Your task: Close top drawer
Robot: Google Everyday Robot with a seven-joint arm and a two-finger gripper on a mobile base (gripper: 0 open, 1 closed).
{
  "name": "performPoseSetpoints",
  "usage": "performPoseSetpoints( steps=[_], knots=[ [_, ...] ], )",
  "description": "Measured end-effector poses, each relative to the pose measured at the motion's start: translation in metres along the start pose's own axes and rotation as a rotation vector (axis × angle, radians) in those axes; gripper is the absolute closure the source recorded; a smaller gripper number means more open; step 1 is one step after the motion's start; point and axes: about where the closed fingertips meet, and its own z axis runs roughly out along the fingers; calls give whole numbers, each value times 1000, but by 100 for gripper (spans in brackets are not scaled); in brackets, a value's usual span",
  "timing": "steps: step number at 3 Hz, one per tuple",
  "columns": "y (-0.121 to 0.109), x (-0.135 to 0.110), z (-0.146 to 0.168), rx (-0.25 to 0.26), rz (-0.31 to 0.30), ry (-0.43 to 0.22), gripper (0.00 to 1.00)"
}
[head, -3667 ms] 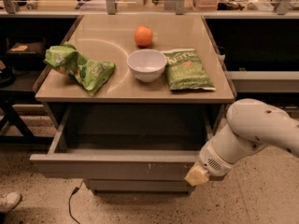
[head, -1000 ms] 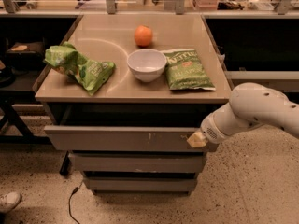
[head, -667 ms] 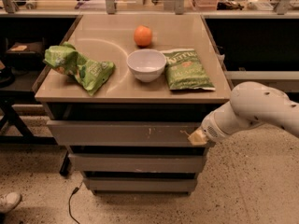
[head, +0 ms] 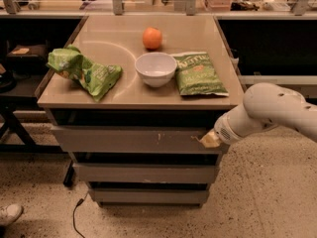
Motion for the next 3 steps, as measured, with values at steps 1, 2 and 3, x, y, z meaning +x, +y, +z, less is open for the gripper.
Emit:
performPoseSetpoints(
  steps=[1, 2, 3],
  knots=[
    [3, 35, -27, -17, 58, 63, 100],
    [18, 125, -109, 13, 236, 194, 100],
    [44, 184, -201, 89, 367, 289, 100]
  ],
)
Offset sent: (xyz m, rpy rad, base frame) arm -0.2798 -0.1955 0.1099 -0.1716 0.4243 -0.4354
